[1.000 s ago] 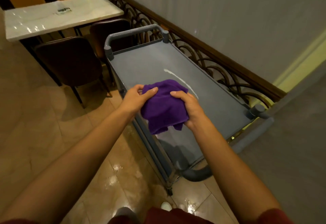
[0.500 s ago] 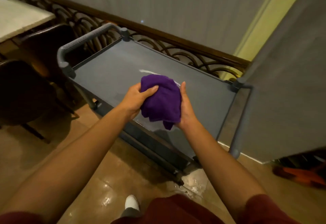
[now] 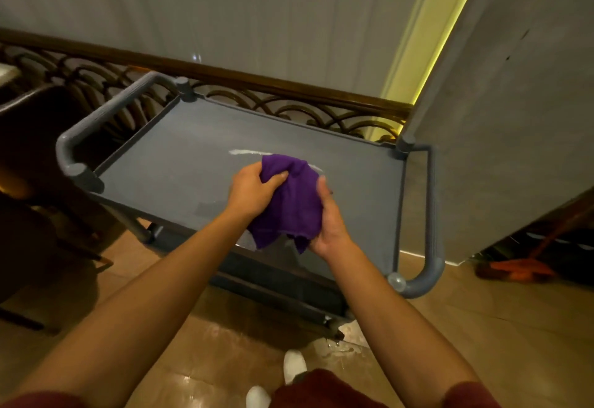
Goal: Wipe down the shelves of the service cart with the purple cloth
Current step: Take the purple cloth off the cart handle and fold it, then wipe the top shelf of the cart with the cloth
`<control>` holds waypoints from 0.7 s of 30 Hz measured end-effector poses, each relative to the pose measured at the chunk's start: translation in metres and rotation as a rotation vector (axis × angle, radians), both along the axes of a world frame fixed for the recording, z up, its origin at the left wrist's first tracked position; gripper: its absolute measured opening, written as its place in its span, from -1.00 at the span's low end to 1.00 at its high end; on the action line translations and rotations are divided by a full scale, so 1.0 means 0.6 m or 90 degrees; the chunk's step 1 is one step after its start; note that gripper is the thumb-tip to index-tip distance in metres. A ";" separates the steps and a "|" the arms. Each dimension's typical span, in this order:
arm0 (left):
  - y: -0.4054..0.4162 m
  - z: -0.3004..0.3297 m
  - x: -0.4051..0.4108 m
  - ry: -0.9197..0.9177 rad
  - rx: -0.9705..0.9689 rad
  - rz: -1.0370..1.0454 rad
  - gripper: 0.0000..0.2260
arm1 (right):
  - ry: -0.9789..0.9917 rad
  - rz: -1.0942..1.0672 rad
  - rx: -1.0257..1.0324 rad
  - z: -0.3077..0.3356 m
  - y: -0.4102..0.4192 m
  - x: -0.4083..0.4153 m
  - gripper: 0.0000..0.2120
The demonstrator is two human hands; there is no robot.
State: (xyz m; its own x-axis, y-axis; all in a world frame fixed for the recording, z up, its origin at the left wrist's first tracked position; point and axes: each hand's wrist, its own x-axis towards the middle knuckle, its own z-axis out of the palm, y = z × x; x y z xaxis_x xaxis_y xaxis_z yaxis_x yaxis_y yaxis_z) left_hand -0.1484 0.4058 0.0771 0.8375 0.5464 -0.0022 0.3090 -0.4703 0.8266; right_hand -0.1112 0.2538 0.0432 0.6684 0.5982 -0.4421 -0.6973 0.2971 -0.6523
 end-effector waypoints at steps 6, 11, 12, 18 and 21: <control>0.051 -0.032 0.042 0.041 -0.277 -0.027 -0.70 | -0.037 -0.051 -0.139 -0.006 0.019 0.069 -0.53; 0.104 -0.071 0.057 0.099 -0.134 -0.051 -0.74 | 0.018 -0.125 -0.193 -0.008 0.034 0.103 -0.56; 0.119 -0.077 0.058 0.112 -0.100 -0.076 -0.74 | 0.039 -0.145 -0.189 -0.010 0.039 0.106 -0.57; 0.238 -0.102 0.070 0.191 0.154 -0.173 -0.68 | 0.066 -0.203 -0.186 -0.028 0.113 0.108 -0.57; 0.296 -0.119 0.071 0.217 0.207 -0.213 -0.60 | 0.029 -0.230 -0.245 -0.036 0.138 0.104 -0.60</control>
